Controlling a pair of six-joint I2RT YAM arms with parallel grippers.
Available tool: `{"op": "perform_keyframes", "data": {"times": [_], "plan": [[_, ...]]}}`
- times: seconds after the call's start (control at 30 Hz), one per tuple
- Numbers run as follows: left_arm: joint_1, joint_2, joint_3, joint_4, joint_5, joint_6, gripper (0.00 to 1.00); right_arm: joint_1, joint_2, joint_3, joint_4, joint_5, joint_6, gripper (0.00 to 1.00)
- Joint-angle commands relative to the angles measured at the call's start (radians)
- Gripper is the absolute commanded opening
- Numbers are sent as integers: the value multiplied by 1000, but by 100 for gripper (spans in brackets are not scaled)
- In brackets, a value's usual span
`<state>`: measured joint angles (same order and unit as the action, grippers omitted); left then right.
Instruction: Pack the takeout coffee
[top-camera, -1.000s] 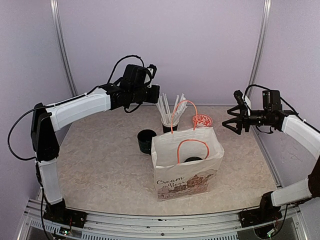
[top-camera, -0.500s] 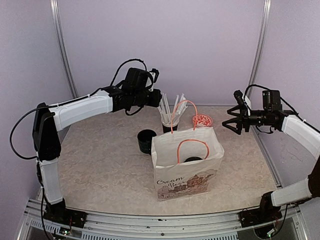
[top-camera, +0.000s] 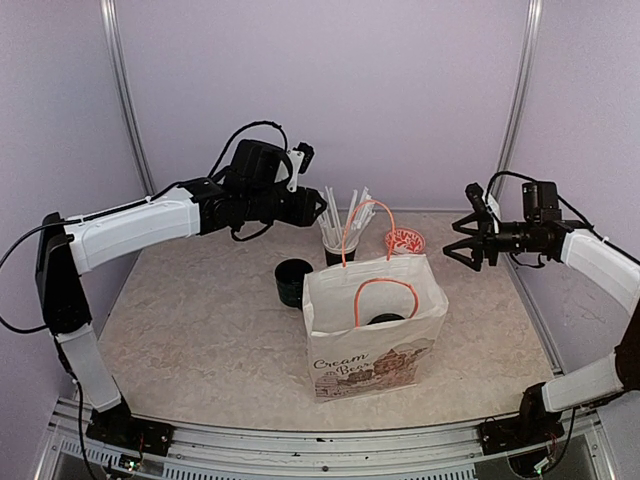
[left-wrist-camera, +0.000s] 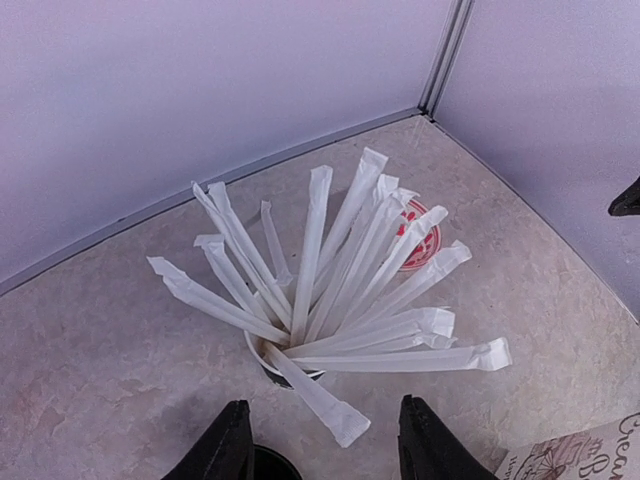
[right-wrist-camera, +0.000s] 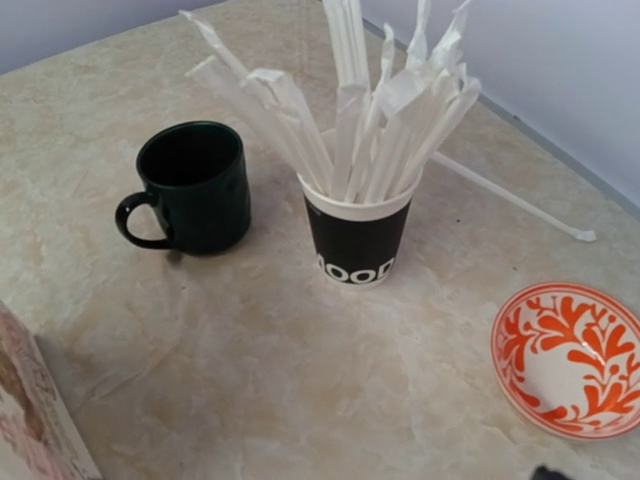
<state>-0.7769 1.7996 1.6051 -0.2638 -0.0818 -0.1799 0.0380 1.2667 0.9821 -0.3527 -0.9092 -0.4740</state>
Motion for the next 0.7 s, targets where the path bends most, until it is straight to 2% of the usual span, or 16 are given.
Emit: {"op": "perform_keyframes", "data": {"times": [0.0, 0.3, 0.47, 0.67], "plan": [[-19, -12, 6, -20, 10, 43, 50, 2, 15, 5, -21, -25, -12, 90], [-21, 81, 71, -39, 4, 69, 37, 3, 17, 9, -29, -20, -14, 90], [-16, 105, 101, -56, 2, 80, 17, 3, 24, 9, -27, -17, -17, 90], [-12, 118, 128, -69, 5, 82, 1, 3, 28, 8, -28, -13, -21, 89]]}}
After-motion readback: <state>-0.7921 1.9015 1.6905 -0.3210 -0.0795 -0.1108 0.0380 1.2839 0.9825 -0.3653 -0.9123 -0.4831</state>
